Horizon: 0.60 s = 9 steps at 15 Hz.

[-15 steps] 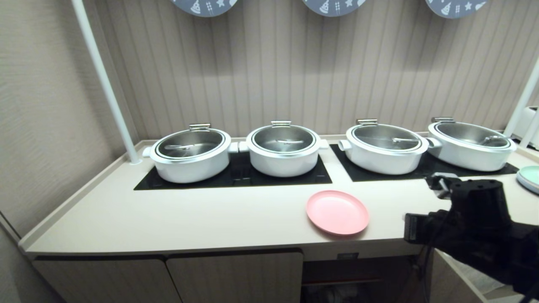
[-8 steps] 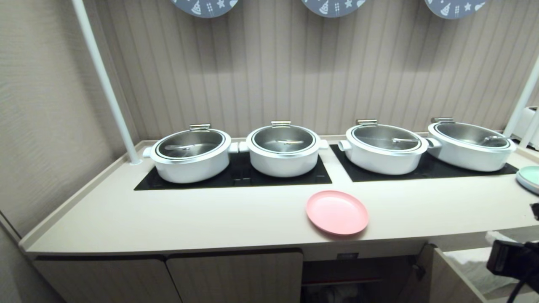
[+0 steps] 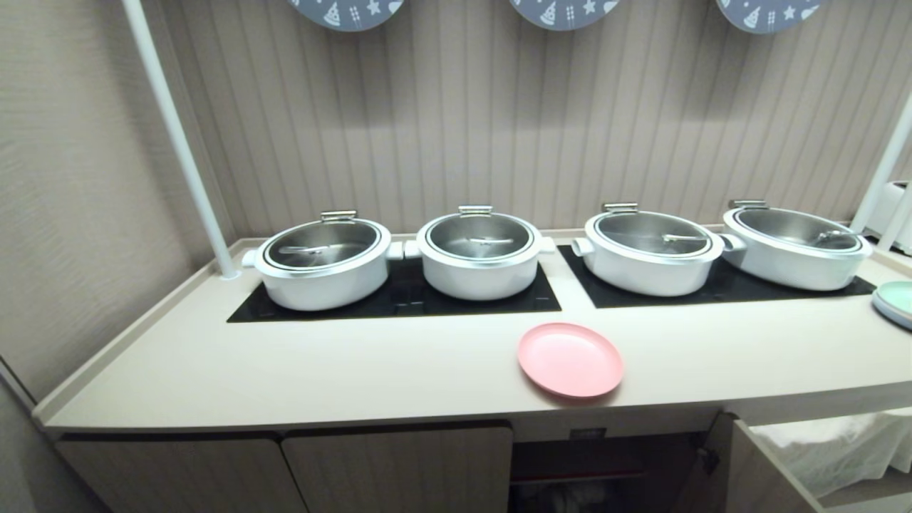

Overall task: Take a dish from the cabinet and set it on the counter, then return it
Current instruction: Pick up the plate from the table

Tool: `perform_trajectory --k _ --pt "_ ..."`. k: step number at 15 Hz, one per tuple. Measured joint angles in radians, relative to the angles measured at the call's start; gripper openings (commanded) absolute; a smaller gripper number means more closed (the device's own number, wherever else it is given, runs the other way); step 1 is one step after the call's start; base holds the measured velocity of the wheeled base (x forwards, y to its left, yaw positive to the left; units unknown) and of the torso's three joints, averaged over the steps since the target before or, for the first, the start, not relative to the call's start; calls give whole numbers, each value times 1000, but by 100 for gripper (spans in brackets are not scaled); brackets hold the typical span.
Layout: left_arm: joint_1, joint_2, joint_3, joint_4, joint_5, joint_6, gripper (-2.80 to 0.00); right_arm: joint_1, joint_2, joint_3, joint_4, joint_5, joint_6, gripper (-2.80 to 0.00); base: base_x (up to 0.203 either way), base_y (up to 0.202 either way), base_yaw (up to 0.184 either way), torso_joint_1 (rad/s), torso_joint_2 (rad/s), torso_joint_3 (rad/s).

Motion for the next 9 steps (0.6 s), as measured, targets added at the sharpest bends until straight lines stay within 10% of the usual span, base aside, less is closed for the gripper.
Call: perform_trajectory --k 9 --pt "0 0 0 0 0 0 -280 72 -593 11 501 212 -149 -280 0 0 0 0 0 0"
